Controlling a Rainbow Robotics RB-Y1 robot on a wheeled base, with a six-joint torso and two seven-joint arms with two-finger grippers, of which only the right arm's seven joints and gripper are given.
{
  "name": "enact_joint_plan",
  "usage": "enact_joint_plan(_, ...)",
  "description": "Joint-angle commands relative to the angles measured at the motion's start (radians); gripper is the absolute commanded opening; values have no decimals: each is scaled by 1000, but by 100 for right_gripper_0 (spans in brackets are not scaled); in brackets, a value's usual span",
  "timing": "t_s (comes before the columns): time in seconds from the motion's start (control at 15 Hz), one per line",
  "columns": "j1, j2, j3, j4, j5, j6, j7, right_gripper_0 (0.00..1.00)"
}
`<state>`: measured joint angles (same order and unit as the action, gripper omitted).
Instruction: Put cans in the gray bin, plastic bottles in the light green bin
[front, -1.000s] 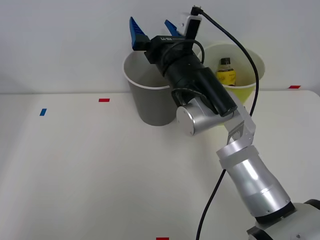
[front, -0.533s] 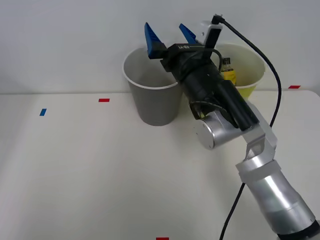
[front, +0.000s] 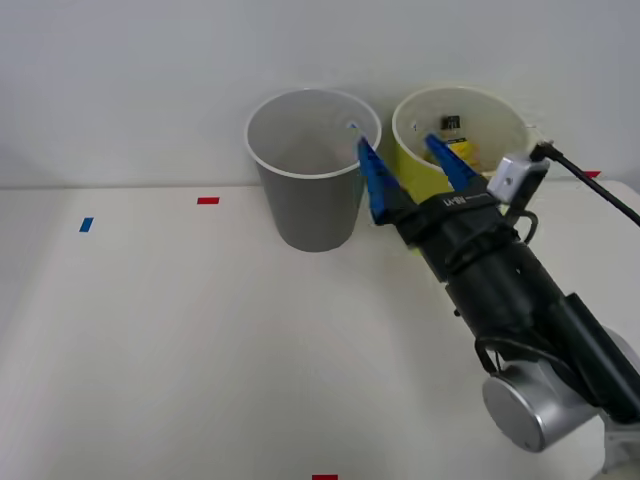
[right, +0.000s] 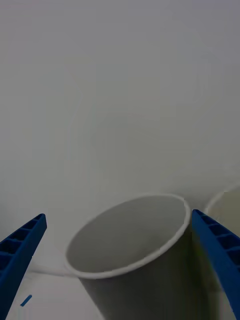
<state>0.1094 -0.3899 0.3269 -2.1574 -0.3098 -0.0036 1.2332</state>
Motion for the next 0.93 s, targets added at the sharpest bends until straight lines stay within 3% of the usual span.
enact_joint_plan(0.07, 271, -96, -49, -170, 21, -16, 20, 100)
enact_joint_plan(0.47, 690, -141, -88, -194, 66, -292, 69, 100)
enact_joint_plan(0.73, 883, -98, -120, -194, 110, -361, 109, 100)
enact_joint_plan(0.93, 934, -38, -123, -194, 138, -375, 140, 100)
